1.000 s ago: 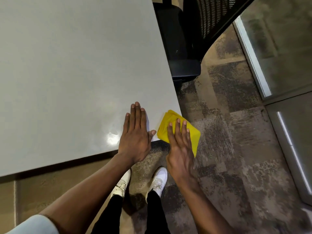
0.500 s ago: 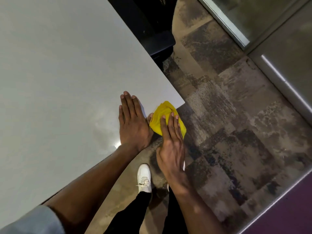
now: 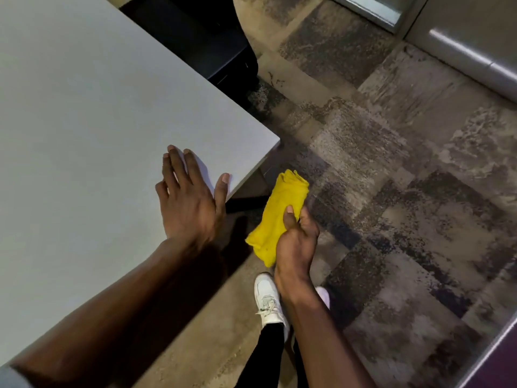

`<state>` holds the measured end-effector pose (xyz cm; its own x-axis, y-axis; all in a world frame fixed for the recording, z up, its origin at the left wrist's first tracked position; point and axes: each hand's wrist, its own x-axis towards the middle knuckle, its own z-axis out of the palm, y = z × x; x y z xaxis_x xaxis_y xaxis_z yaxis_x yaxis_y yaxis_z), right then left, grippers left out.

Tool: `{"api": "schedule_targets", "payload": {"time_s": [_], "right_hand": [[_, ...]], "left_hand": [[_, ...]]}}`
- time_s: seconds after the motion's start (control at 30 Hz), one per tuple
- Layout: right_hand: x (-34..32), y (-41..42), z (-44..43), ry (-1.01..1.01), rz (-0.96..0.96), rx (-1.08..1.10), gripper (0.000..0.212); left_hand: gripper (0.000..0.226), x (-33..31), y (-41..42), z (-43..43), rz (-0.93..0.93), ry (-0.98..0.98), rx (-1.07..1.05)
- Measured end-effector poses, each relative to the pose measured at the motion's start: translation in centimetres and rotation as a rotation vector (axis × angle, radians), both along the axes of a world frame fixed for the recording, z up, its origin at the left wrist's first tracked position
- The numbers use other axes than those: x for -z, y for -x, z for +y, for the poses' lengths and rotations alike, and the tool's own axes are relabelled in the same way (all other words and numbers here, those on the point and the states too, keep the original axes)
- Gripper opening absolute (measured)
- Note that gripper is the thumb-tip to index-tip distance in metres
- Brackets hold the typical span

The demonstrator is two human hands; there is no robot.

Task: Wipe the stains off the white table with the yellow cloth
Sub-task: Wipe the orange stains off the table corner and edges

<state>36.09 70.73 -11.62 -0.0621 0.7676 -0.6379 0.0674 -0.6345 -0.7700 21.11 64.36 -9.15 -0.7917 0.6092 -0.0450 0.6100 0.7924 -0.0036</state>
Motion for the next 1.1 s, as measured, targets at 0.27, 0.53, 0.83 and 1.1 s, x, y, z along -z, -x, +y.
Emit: {"api": "schedule_targets", "payload": {"time_s": [0.27, 0.53, 0.83, 1.1], "right_hand": [[-0.1, 2.2, 1.2, -0.328, -0.019, -0.105, 0.039], [-0.1, 6.0, 0.4, -0.443, 0.018, -0.21, 0.056], [-1.4, 5.9, -0.4, -0.291, 0.096, -0.186, 0.051], [-1.6, 6.7, -1.7, -0.41, 0.001, -0.233, 0.057]], "left_hand": [[0.083, 0.5, 0.1, -0.2, 0.039, -0.026, 0.027], [0.082, 0.7, 1.3, -0.3, 0.012, -0.003, 0.069], [0.086, 0.2, 2.0, -0.7, 0.032, 0.055, 0.137], [0.086, 0.1, 2.8, -0.9, 0.016, 0.084, 0.181]]}}
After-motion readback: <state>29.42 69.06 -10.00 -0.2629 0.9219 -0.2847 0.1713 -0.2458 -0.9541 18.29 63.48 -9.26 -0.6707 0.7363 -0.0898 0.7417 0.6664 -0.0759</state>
